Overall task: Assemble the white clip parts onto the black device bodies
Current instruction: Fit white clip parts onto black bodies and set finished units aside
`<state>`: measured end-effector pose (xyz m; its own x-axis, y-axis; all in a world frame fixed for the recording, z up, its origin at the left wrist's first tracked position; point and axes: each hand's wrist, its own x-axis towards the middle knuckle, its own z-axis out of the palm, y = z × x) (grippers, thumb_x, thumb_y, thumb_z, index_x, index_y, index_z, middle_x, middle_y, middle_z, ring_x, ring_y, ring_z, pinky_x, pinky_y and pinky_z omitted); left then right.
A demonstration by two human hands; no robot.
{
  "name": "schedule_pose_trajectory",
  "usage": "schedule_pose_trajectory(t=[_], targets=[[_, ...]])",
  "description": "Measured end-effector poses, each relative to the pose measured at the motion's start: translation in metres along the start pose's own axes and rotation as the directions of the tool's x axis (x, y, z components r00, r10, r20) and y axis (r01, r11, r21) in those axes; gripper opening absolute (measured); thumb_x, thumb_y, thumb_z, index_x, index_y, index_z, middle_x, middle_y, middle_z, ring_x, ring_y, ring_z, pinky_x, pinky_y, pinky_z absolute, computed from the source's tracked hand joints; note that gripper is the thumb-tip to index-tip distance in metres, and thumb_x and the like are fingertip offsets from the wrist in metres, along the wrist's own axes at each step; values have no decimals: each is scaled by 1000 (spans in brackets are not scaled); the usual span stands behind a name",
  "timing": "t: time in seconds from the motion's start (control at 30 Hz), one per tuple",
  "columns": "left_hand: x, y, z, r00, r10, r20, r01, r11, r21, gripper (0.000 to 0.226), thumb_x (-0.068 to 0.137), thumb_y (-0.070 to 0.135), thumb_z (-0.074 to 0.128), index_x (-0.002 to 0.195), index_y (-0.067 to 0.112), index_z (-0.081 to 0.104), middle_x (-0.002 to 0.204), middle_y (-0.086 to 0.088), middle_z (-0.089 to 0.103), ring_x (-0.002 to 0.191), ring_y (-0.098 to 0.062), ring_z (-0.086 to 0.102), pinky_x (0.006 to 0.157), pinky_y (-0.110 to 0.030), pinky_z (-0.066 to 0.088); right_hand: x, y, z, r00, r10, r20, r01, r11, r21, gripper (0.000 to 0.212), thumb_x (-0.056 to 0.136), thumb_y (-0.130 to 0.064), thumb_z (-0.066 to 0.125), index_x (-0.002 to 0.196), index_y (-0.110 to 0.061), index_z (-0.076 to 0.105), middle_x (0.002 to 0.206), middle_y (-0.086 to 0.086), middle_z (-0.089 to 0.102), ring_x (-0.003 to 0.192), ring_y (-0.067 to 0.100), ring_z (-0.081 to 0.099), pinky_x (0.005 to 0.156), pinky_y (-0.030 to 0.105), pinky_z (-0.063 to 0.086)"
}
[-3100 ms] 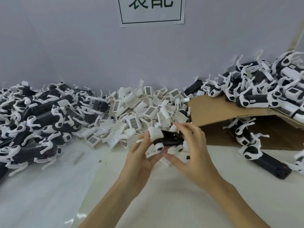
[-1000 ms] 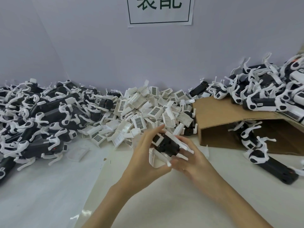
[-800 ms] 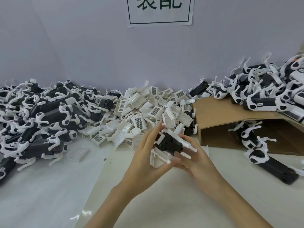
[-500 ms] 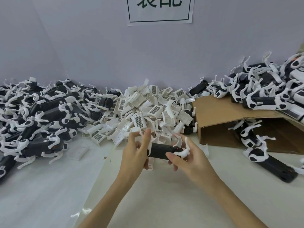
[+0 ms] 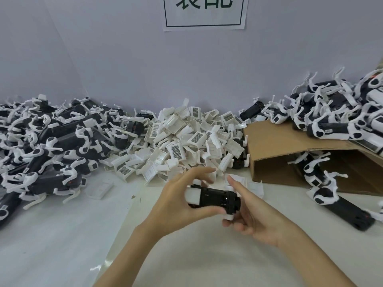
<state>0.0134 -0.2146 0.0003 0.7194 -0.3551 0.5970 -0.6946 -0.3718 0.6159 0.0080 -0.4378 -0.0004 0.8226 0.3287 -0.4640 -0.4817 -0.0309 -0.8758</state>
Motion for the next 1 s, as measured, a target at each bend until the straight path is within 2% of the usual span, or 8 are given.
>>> schedule_pose_trajectory(t=[0.1, 0.2, 0.33, 0.4, 0.57, 0.73, 0.87, 1.0], targets=[[3, 6, 6, 951, -139, -277, 115, 988, -100, 21, 87, 50, 79, 93, 30, 76, 90, 13, 74, 93, -10, 71, 84, -19, 50, 1, -2, 0, 999, -41, 24, 39, 996, 79, 74, 87, -81, 50, 112, -16, 74, 71, 17, 65, 47, 20, 53, 41, 23, 34], [10, 9, 3, 725, -555, -407, 323, 797, -511, 38, 82, 57, 84, 76, 21, 71, 75, 6, 70, 75, -12, 65, 65, -19, 49, -1, -10, -5, 977, -211, -36, 214, 960, 182, 60, 100, -62, 48, 121, -12, 73, 77, 21, 70, 49, 25, 62, 39, 24, 36], [12, -2, -20, 532, -826, -185, 414, 445, -794, 80, 66, 69, 83, 108, 2, 74, 90, -9, 75, 83, -23, 65, 76, -34, 51, 4, -2, -26, 710, -605, -360, 480, 790, -380, 17, 105, -25, 60, 118, -17, 69, 84, 5, 76, 69, 23, 72, 50, 27, 48], [12, -7, -27, 546, -835, -65, 463, 365, -808, 83, 63, 73, 84, 110, 5, 75, 94, -12, 70, 75, -21, 61, 65, -29, 51, 11, 9, -37, 553, -784, -281, 375, 535, -757, 22, 103, -11, 61, 116, -25, 70, 100, -11, 73, 91, 10, 68, 70, 21, 52], [13, -16, -25, 654, -750, 98, 490, 321, -811, 63, 61, 54, 100, 103, 12, 77, 97, -13, 64, 68, -20, 53, 59, -27, 49, 36, 23, -48, 596, -800, -70, 130, 182, -975, 31, 96, -7, 69, 123, -22, 73, 135, -7, 62, 129, 19, 50, 100, 29, 33], [10, -12, -19, 690, -722, 41, 517, 453, -727, 59, 55, 30, 99, 109, 19, 76, 96, -9, 73, 67, -15, 59, 73, -29, 51, 44, 26, -49, 590, -793, -154, 140, 288, -947, 10, 94, -33, 75, 99, -27, 69, 131, -10, 63, 128, 14, 51, 99, 23, 19], [8, -7, -13, 697, -712, -86, 493, 564, -662, 52, 62, 40, 95, 109, 36, 74, 117, -19, 73, 70, -16, 69, 82, -34, 52, 41, 25, -44, 528, -835, -154, 189, 292, -937, 17, 93, -32, 76, 92, -30, 60, 94, -26, 59, 104, 17, 59, 94, 30, 30], [7, -3, -8, 705, -689, -165, 458, 622, -635, 57, 57, 52, 89, 110, 39, 72, 115, -17, 73, 73, -16, 70, 97, -47, 55, 28, 15, -38, 468, -816, -340, 461, 553, -694, 41, 85, -33, 85, 112, -36, 55, 101, -19, 66, 97, -1, 64, 79, 11, 46]])
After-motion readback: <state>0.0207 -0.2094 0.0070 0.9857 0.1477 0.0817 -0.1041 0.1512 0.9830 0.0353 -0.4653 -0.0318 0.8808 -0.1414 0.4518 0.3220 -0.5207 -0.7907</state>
